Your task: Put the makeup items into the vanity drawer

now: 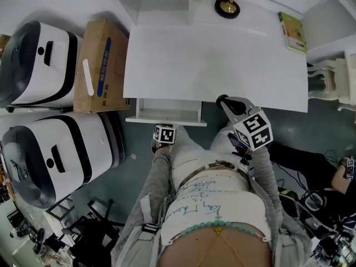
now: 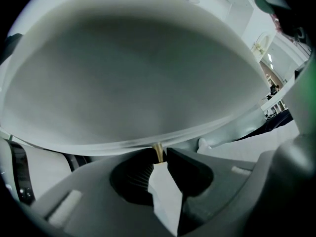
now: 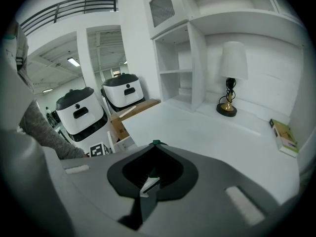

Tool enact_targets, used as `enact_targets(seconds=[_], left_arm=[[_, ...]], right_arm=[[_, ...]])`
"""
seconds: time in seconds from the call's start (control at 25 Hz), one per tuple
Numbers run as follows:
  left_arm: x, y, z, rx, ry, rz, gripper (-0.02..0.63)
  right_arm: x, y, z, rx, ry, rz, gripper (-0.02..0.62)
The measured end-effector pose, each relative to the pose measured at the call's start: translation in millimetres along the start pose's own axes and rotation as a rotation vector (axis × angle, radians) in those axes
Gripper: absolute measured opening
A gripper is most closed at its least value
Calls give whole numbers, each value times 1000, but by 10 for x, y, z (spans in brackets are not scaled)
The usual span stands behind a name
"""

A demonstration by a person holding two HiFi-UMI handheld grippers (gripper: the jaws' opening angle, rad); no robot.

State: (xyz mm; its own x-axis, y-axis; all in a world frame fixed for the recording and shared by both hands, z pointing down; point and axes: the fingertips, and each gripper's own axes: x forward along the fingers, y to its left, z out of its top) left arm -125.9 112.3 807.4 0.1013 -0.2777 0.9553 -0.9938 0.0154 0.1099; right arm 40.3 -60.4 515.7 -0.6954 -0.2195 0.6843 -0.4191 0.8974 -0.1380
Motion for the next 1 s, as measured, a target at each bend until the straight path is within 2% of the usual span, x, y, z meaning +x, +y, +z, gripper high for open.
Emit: enact_targets(seconds=[0.76, 1.0], left_arm=[[-100, -107, -369, -18, 12, -1, 89], [-95, -129, -382, -26, 7, -1, 89]], right_arm=[[187, 321, 80, -85, 33, 86, 29], [287, 399, 119, -119, 42, 117, 29]])
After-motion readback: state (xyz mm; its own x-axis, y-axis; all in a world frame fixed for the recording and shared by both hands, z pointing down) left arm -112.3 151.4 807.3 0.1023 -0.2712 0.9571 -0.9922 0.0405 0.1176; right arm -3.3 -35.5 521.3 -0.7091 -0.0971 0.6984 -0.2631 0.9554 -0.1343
